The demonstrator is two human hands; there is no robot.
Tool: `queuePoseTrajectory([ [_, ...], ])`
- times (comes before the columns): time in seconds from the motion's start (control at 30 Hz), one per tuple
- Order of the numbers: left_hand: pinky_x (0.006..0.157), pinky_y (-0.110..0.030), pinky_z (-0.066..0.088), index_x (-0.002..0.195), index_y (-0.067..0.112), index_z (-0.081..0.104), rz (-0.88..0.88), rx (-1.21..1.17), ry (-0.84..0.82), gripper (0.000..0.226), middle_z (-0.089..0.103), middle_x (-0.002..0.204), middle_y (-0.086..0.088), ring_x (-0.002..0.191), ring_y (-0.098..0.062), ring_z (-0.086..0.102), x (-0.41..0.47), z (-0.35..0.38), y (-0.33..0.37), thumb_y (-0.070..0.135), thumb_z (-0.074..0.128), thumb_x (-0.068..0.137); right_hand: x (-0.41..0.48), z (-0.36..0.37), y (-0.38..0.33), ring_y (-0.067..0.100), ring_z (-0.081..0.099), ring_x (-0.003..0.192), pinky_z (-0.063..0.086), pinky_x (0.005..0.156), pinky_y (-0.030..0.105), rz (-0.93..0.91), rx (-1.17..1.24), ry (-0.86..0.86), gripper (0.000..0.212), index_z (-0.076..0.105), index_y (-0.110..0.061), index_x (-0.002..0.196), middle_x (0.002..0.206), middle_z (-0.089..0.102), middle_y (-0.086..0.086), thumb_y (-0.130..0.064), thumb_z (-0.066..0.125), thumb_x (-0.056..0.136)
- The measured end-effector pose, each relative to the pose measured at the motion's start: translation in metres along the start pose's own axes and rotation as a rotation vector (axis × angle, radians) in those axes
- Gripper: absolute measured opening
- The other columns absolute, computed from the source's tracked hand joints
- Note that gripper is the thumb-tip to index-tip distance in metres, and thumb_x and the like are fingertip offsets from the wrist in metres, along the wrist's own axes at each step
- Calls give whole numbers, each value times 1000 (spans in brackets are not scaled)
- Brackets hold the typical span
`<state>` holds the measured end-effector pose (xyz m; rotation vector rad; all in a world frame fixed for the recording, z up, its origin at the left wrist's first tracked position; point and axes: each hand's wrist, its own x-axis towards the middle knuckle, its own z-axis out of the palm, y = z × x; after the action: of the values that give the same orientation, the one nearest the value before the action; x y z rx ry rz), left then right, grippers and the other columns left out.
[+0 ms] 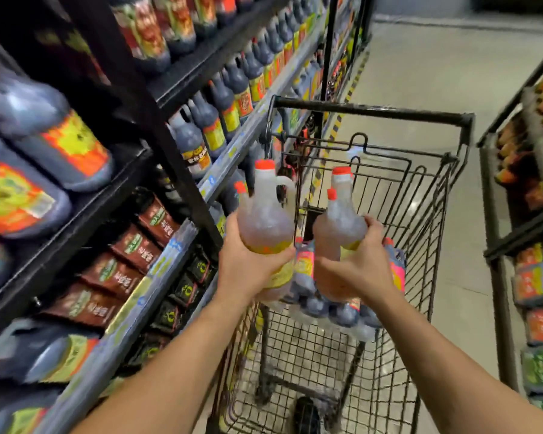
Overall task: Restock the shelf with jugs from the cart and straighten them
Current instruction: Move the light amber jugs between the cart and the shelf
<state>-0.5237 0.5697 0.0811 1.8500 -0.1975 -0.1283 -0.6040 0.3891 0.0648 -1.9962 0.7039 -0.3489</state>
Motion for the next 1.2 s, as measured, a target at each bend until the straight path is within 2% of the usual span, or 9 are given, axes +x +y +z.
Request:
queuePoseTrajectory([
  [0.07,86,-17,50,124,46,43,28,-42,37,94,62,113,26,104,6,60,-13,-22,8,45,89,42,-15,3,-20,3,52,97,36,74,2,-77,28,-3,112,25,-19,139,110,51,-13,-55,77,47],
  [0.2,81,-6,44,123,42,39,113,-40,115,95,57,111,29,100,18,56,-41,-72,25,30,96,47,-48,14,-63,9,55,106,41,89,20,-205,42,-10,108,29,-18,136,119,52,-5,-41,88,49],
  [0.3,77,0,40,122,35,42,172,-53,183,89,55,114,26,98,21,55,-64,-114,35,14,96,53,-75,27,-91,6,50,108,35,89,10,-303,57,-9,106,30,-13,138,120,47,-5,-31,91,53],
  [0.43,80,-2,41,130,28,44,203,-62,272,93,57,118,24,104,16,55,-96,-170,46,27,95,52,-114,45,-130,0,48,101,32,81,3,-399,96,-50,104,28,-18,136,115,47,-10,-36,90,54],
  [0.63,93,-38,53,129,43,42,236,-95,389,97,60,123,21,113,-5,61,-147,-246,54,43,93,47,-173,68,-184,-6,48,95,36,81,7,-517,108,-109,101,29,-21,136,114,47,-13,-31,91,57],
  [0.77,83,-19,52,124,48,41,285,-62,479,91,60,118,27,107,1,62,-181,-288,58,45,93,50,-206,83,-210,-33,40,97,30,73,-8,-626,172,-200,100,26,-23,133,112,38,-29,-24,92,58],
  [0.9,78,-7,46,123,53,39,314,-27,577,88,57,119,34,107,8,60,-214,-324,62,40,92,53,-239,102,-234,-31,41,99,32,73,-7,-669,214,-323,101,24,-30,132,115,40,-28,-28,91,57],
  [1.07,92,-20,49,135,44,34,271,15,680,101,53,130,24,119,1,55,-250,-362,60,44,89,51,-274,132,-260,-25,45,104,36,75,-5,-707,275,-468,99,22,-44,128,119,44,-26,-34,89,56],
  [1.2,84,-6,45,123,56,35,245,67,779,93,54,123,27,113,7,55,-267,-390,56,36,92,53,-293,161,-276,-23,44,106,37,76,-3,-746,301,-593,101,22,-42,132,119,44,-26,-32,90,57],
])
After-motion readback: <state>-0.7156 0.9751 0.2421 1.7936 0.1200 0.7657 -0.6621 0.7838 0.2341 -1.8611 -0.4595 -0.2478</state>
